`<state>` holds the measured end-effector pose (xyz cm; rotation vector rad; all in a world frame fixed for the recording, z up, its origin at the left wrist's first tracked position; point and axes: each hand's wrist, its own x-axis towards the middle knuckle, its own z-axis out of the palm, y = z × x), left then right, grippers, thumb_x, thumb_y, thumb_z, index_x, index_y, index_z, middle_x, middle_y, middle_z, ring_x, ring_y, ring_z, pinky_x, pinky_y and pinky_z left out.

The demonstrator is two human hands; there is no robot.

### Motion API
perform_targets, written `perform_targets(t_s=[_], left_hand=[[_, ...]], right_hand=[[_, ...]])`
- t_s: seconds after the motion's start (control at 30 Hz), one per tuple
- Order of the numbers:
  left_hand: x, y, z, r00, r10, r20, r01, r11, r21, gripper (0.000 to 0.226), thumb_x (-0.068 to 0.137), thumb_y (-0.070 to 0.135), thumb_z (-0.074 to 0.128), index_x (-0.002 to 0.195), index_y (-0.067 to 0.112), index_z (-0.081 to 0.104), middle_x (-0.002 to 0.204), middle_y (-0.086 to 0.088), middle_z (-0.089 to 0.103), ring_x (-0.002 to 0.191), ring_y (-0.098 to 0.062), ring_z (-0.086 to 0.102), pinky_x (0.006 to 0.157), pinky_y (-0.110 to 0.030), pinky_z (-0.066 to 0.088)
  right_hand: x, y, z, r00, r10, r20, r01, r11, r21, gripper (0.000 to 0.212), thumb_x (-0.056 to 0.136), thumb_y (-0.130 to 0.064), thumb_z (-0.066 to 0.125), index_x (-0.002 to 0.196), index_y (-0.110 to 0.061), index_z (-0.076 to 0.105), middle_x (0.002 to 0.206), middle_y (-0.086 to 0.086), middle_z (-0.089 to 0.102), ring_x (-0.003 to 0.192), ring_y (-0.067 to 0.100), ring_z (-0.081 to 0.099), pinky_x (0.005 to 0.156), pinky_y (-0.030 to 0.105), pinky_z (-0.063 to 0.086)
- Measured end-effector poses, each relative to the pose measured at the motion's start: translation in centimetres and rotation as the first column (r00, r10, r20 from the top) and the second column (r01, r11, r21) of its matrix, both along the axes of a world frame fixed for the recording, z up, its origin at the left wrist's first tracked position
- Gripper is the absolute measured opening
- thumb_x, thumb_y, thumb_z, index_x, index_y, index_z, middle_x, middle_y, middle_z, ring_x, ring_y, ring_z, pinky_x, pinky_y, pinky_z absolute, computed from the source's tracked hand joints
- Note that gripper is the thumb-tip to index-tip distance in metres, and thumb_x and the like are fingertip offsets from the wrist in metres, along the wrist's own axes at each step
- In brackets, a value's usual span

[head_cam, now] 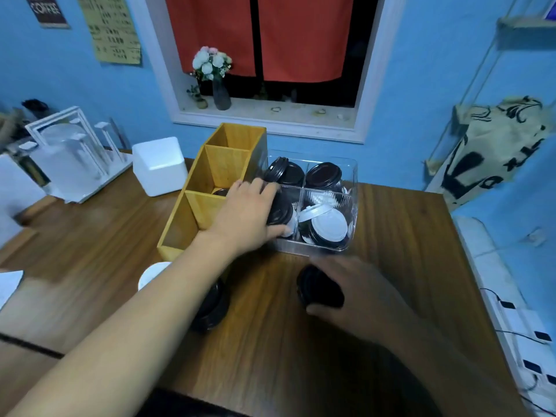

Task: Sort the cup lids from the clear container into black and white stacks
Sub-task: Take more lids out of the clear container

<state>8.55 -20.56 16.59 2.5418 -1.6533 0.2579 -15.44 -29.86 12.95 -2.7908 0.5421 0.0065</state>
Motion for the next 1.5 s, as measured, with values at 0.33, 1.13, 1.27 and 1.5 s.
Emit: perform_targets(t_s=[0.33,1.13,1.27,1.5], left_hand=[[-8.5,8.2,-10.7,0.96,0.013,-0.281,0.039,0.983,0.179,0.093,0.081,0.072,0.067,0.153,0.022,0.036,0.138,0.001,0.041,0.122,-0.023,0.044,0.101,-0.038,0.046],[1.9,-6.0,-1.9,0.996,0.081,-0.03,-0.064,0.92,0.387,0.086,0.08,0.055,0.079,0.147,0.015,0.042,0.134,-0.015,0.057,0.122,-0.036,0.057,0.1,-0.045,0.05],[2.4,-6.0,-1.2,0.999,0.044,0.032,-0.053,0.931,0.361,0.085,0.079,0.063,0.075,0.143,0.015,0.047,0.129,-0.014,0.06,0.116,-0.036,0.061,0.096,-0.045,0.054],[2.2,-6.4,-1.1,0.996,-0.002,0.092,-0.039,0.902,0.43,0.103,0.075,0.073,0.073,0.154,0.02,0.036,0.151,-0.01,0.047,0.132,-0.036,0.054,0.102,-0.048,0.052]], right_hand=[[-1.1,0.3,-4.0,0.983,0.096,-0.155,-0.092,0.995,0.03,0.079,0.088,-0.077,0.043,0.154,-0.036,0.027,0.155,-0.014,0.034,0.139,0.008,0.031,0.109,0.032,0.034],[11.7,-8.5,2.4,0.987,0.013,-0.163,-0.057,0.962,-0.267,0.053,0.075,-0.052,0.068,0.12,-0.026,0.06,0.108,0.004,0.059,0.098,0.028,0.061,0.07,0.033,0.048],[11.5,-8.7,3.1,0.992,0.007,-0.124,-0.04,0.963,-0.265,0.041,0.069,-0.055,0.065,0.1,-0.028,0.063,0.094,-0.001,0.056,0.09,0.028,0.059,0.074,0.039,0.054],[10.7,-8.2,4.8,1.0,0.002,-0.022,-0.007,0.97,-0.242,0.047,0.071,-0.056,0.062,0.113,-0.035,0.064,0.1,-0.003,0.057,0.092,0.027,0.06,0.074,0.036,0.051]])
